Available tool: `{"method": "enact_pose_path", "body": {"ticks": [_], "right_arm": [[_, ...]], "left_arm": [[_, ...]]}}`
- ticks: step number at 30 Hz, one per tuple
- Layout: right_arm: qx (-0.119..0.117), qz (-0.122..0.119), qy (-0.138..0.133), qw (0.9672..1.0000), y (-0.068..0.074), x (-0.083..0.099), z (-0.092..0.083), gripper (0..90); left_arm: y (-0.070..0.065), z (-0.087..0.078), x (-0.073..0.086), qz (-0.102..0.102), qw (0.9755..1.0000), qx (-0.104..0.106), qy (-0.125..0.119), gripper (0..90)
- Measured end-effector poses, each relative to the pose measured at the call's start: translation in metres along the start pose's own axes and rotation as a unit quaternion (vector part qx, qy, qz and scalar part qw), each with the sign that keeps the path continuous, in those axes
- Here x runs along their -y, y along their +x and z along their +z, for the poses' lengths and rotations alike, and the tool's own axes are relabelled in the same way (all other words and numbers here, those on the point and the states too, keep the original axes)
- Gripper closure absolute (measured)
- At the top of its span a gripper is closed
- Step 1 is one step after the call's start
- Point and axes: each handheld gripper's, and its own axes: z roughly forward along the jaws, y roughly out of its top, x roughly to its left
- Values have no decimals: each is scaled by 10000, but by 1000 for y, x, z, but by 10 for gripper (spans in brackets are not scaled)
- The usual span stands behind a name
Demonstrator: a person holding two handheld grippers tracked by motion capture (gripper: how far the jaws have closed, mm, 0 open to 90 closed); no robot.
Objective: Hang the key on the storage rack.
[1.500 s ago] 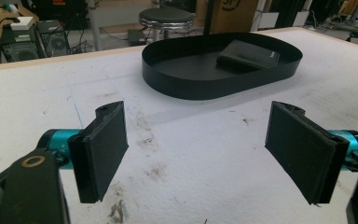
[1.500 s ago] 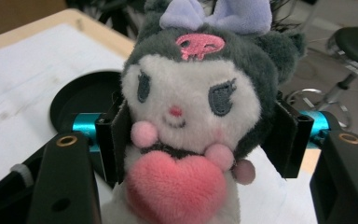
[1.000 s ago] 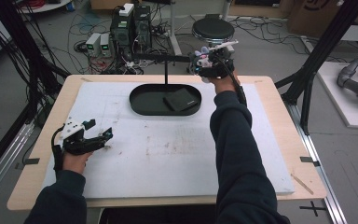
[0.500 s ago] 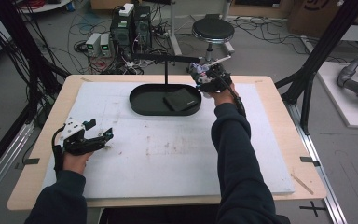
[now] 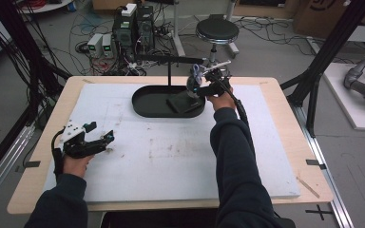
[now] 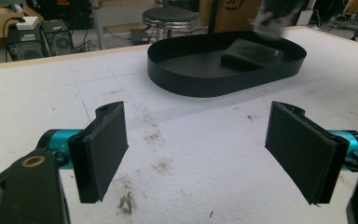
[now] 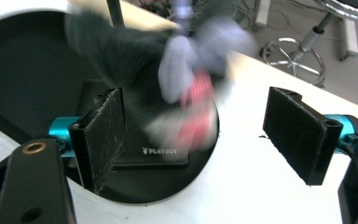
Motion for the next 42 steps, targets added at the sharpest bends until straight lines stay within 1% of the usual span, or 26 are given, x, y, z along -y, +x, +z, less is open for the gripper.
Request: {"method": "enact_pose_path", "body": {"ticks": [1,3,5,7,8,9,10,11,13,14,15,16,17,18,19,20,22,23,26,27,29,31,35,38,40,42], "right_arm": [[-86,25,-32,10000,-1,0,-3,218],[-459,82,-11,9989,-4,0,-8,218],[-490,-9,11,9988,-5,2,-16,218],[-628,-85,3,9980,-7,5,-25,218],[-676,-173,-73,9975,-7,7,-32,218],[-649,-224,-186,9975,-7,10,-38,221],[-611,-307,-425,9968,-7,15,-46,230],[-620,-293,-494,9964,-8,20,-52,230],[-695,-133,-658,9953,-11,33,-65,221],[-708,-62,-500,9962,-12,38,-69,206],[-683,-41,-399,9969,-14,44,-75,207],[-699,-106,-491,9963,-14,50,-79,207],[-687,-150,-434,9966,-14,57,-85,206],[-586,-174,-335,9976,-14,61,-89,207],[-562,-220,-446,9972,-13,67,-93,207],[-580,-341,-621,9958,-12,77,-99,208],[-506,-364,-716,9955,-11,90,-107,208],[-498,-343,-737,9955,-11,98,-111,208],[-464,-289,-936,9941,-13,126,-122,208],[-464,-272,-987,9937,-14,132,-124,208],[-433,-171,-1030,9936,-16,147,-130,208],[-392,-114,-1024,9939,-17,157,-134,208],[-330,45,-1104,9933,-18,176,-140,208],[-277,91,-1179,9926,-17,187,-144,208],[-206,43,-1098,9937,-18,191,-144,208],[-55,-43,-1038,9946,-19,192,-145,209]], "left_arm": [[0,0,0,7,10000,7,4,206],[0,0,0,26,10000,23,4,206],[0,1,0,23,10000,27,6,206],[0,1,0,-4,10000,37,6,206],[0,2,0,-13,10000,38,0,206],[0,2,0,-16,10000,31,-6,206],[0,2,0,3,10000,47,3,206],[0,3,0,14,10000,41,2,206],[0,3,0,9,10000,40,-4,206],[-1,3,0,3,10000,32,-7,206],[0,3,0,3,10000,31,-6,206],[-1,3,0,-7,10000,24,-14,206],[-1,4,-1,-11,10000,17,-26,206],[-1,4,-1,-3,10000,16,-26,206],[-1,4,-1,13,10000,26,-26,206],[-2,5,-1,15,10000,22,-24,206],[-2,6,-1,31,10000,33,3,206],[-3,6,-1,36,10000,34,-5,206],[-3,5,-1,30,10000,31,-24,206],[-3,5,-1,21,10000,27,-35,206],[-3,5,-1,25,10000,22,-32,206],[-3,5,-1,49,10000,23,-15,206],[-5,5,-1,60,10000,20,-15,206],[-6,5,-1,56,10000,41,-12,206],[-6,5,-1,81,10000,40,-18,206],[-7,5,-2,86,10000,37,-11,206]]}}
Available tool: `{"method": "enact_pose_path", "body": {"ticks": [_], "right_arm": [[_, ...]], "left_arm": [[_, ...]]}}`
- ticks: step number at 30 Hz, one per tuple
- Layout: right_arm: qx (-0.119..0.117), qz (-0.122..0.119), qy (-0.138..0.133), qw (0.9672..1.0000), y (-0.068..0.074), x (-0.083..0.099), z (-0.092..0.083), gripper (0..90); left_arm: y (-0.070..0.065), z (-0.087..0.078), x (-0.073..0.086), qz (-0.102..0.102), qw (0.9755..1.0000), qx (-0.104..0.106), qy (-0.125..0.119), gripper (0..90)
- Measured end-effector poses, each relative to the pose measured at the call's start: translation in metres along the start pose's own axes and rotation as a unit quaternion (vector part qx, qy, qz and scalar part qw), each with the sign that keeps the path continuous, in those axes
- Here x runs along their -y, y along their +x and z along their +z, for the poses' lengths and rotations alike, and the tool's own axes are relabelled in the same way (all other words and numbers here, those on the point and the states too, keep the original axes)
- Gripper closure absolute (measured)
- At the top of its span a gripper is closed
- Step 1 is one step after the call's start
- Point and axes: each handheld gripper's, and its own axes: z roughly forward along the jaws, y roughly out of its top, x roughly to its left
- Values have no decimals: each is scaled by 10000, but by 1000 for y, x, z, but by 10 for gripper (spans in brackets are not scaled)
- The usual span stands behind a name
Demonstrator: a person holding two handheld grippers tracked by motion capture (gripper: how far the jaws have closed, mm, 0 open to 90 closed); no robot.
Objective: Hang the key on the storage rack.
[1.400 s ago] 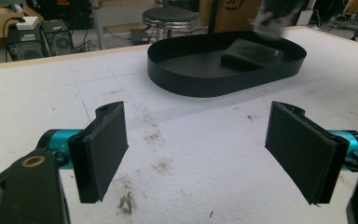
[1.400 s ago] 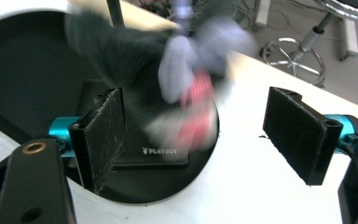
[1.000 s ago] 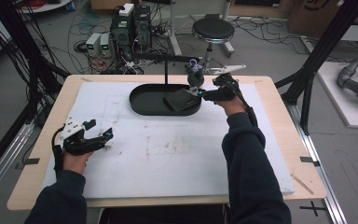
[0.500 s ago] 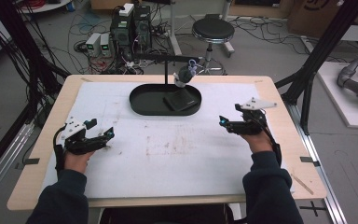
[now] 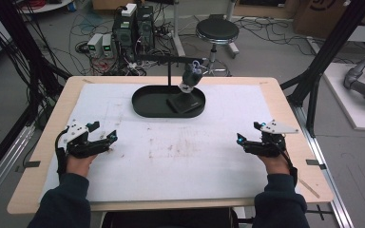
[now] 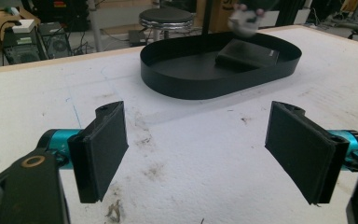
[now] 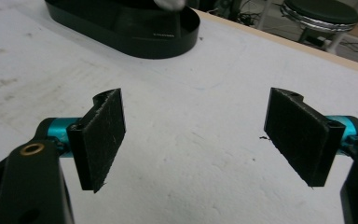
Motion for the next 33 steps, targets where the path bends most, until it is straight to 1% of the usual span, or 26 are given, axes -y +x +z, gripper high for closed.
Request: {"method": "enact_pose_path", "body": {"ticks": [4,8,10,19,24,30,33], "right_arm": [[183,-190,174,9995,0,3,2,209],[220,-228,278,9991,-1,6,4,209],[235,-230,288,9990,-2,7,5,209],[234,-261,412,9985,-1,11,7,209],[196,-264,431,9985,-1,12,8,210],[188,-293,460,9983,0,13,9,210],[174,-273,445,9985,1,14,9,210]], "left_arm": [[1,0,0,1,10000,12,-8,206],[1,1,0,-21,10000,12,-7,206],[1,0,0,-10,10000,19,-15,206],[0,0,0,18,10000,31,9,206],[-1,0,0,1,10000,52,-12,206],[-2,-1,0,49,10000,85,-4,206],[-2,-1,0,35,10000,83,-3,206]]}}
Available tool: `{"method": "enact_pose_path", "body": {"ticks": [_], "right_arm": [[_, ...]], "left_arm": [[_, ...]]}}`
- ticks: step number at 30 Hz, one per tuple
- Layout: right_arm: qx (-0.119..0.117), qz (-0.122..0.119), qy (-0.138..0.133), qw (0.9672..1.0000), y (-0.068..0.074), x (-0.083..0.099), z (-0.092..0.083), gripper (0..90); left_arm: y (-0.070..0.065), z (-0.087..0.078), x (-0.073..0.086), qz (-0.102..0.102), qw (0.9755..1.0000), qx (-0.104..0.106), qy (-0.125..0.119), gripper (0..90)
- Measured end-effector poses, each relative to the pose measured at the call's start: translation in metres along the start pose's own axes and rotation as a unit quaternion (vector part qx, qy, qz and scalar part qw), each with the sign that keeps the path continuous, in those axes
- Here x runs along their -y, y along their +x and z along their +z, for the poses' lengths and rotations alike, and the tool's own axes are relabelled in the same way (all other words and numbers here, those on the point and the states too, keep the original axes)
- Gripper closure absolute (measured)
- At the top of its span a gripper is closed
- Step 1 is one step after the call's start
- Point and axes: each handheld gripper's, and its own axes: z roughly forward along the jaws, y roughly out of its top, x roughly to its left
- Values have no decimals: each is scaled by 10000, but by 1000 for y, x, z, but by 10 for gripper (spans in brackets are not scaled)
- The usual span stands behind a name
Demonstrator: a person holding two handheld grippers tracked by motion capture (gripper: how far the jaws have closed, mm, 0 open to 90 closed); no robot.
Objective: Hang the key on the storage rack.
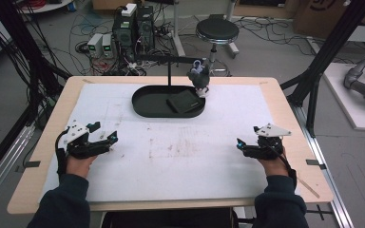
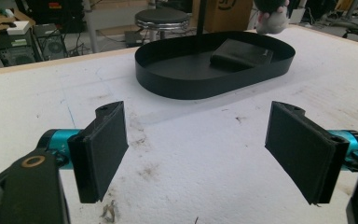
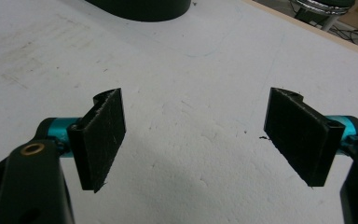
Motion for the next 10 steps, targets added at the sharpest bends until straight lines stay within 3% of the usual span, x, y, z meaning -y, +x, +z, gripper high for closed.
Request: {"method": "enact_pose_path", "body": {"ticks": [10], "right_arm": [[3,-8,7,10000,-2,0,2,210]], "left_arm": [[1,1,0,-13,10000,-15,9,206]]}}
